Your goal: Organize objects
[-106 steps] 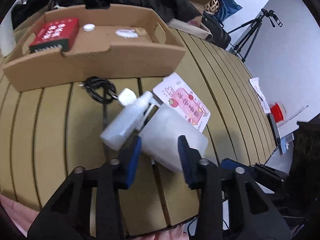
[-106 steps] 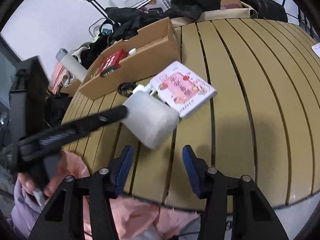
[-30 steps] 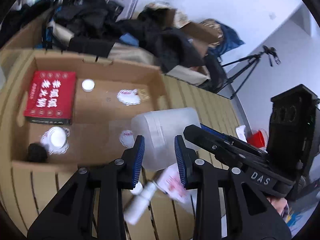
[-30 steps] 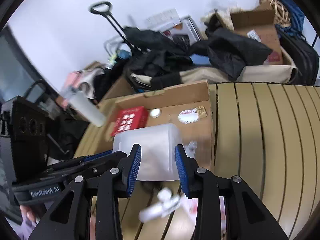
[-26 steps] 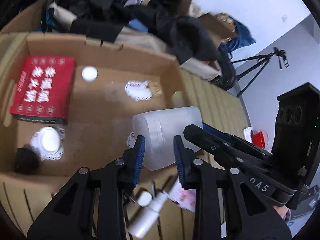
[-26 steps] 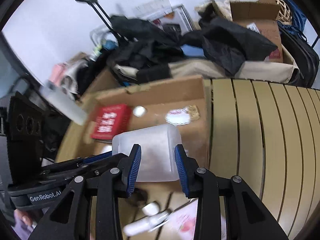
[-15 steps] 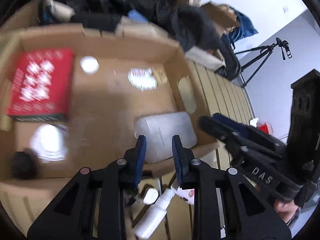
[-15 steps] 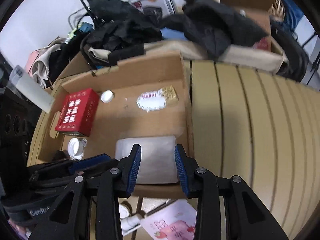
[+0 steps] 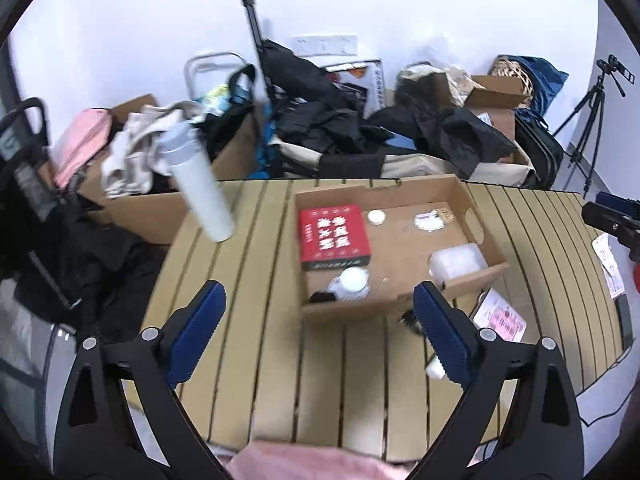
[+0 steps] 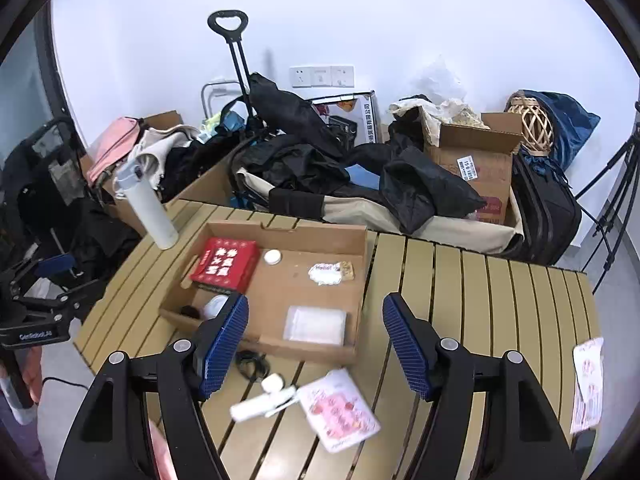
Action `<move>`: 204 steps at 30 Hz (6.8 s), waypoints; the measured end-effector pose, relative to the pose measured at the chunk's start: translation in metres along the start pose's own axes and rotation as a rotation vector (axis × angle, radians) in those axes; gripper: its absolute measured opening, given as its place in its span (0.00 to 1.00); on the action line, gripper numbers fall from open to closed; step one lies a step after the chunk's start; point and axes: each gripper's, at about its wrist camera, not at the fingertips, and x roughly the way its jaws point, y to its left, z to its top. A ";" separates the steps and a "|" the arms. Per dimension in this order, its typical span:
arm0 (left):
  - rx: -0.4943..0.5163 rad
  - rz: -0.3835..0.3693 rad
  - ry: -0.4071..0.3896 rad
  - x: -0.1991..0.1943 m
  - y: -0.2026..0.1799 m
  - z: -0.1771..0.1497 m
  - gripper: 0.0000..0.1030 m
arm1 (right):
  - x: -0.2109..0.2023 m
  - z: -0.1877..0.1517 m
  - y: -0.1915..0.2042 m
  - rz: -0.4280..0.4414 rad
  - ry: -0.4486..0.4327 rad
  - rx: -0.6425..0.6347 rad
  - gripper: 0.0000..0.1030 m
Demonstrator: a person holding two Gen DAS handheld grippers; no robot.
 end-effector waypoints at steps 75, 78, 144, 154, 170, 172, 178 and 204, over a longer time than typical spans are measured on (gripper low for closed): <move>-0.244 -0.307 0.031 -0.001 0.006 -0.121 0.11 | 0.093 -0.125 0.047 0.122 0.095 -0.122 0.28; -0.231 -0.320 0.021 -0.035 -0.002 -0.135 0.11 | 0.035 -0.145 0.049 0.150 0.046 -0.110 0.28; -0.031 -0.261 0.012 -0.024 -0.031 -0.124 0.88 | 0.001 -0.128 0.002 0.122 0.081 -0.004 0.71; 0.041 -0.244 0.084 -0.020 -0.064 -0.155 0.89 | 0.003 -0.205 -0.001 0.124 0.174 0.060 0.71; 0.184 -0.295 0.186 0.078 -0.116 -0.137 0.84 | 0.028 -0.212 -0.012 0.137 0.198 0.116 0.71; 0.226 -0.281 0.176 0.094 -0.130 -0.127 0.81 | 0.039 -0.216 -0.011 0.133 0.214 0.119 0.71; 0.407 -0.316 0.168 0.135 -0.171 -0.114 0.71 | 0.061 -0.211 -0.025 0.102 0.226 0.141 0.71; -0.062 -0.349 0.270 0.141 -0.078 -0.148 0.23 | 0.108 -0.184 -0.022 -0.014 0.239 0.089 0.71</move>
